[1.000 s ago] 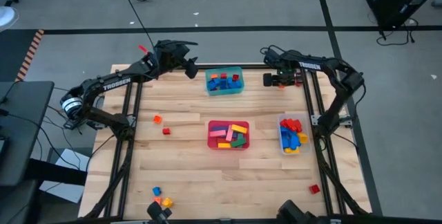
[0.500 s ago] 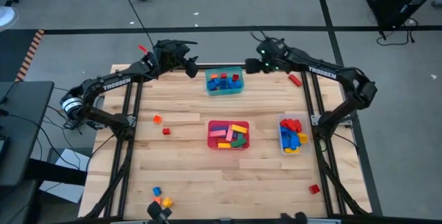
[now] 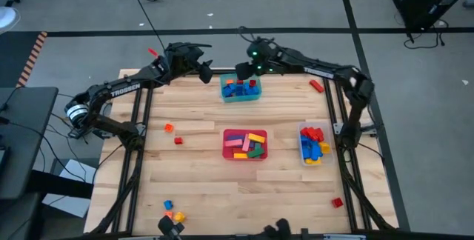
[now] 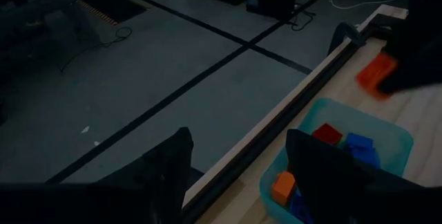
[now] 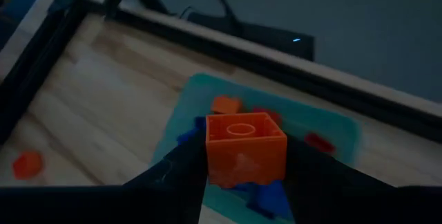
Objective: Sort blocks by size
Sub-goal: Put the orange 4 stud game piece into the transparent bin, then put the orange 4 stud game piece into the blue bin, then put the red block into red bin
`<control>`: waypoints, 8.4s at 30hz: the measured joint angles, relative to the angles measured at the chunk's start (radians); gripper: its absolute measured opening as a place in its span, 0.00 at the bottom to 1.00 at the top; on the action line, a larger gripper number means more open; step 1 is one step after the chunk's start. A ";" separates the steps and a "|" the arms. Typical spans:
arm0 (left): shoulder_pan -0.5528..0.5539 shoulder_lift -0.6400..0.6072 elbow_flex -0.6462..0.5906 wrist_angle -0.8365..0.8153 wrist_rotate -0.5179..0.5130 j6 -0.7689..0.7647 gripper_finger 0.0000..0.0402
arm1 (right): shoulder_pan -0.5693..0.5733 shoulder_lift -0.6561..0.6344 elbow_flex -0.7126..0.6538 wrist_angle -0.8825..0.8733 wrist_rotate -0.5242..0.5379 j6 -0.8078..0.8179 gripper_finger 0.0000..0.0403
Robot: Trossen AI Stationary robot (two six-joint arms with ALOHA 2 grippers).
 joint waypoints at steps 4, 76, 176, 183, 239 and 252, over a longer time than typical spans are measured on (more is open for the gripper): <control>0.000 0.000 0.000 -0.001 0.000 0.000 0.61 | 0.007 0.102 0.098 -0.030 -0.051 -0.019 0.43; -0.611 -0.291 0.058 -1.011 -0.303 -0.650 0.61 | 0.320 -0.672 -0.604 -0.416 0.251 0.346 0.59; -0.668 0.068 -0.357 -0.746 0.083 -0.252 0.38 | 0.498 -0.771 -0.656 -0.281 0.286 0.334 0.56; -0.668 0.069 -0.344 -0.747 0.083 -0.259 0.24 | 0.498 -0.771 -0.656 -0.281 0.286 0.323 0.56; -0.059 0.793 0.827 -0.792 0.297 0.196 0.50 | 0.171 -0.390 -0.519 0.329 0.206 0.064 0.56; -0.010 0.702 0.884 -0.944 0.562 0.247 0.54 | -0.187 -0.155 -0.136 -0.355 0.191 0.154 0.57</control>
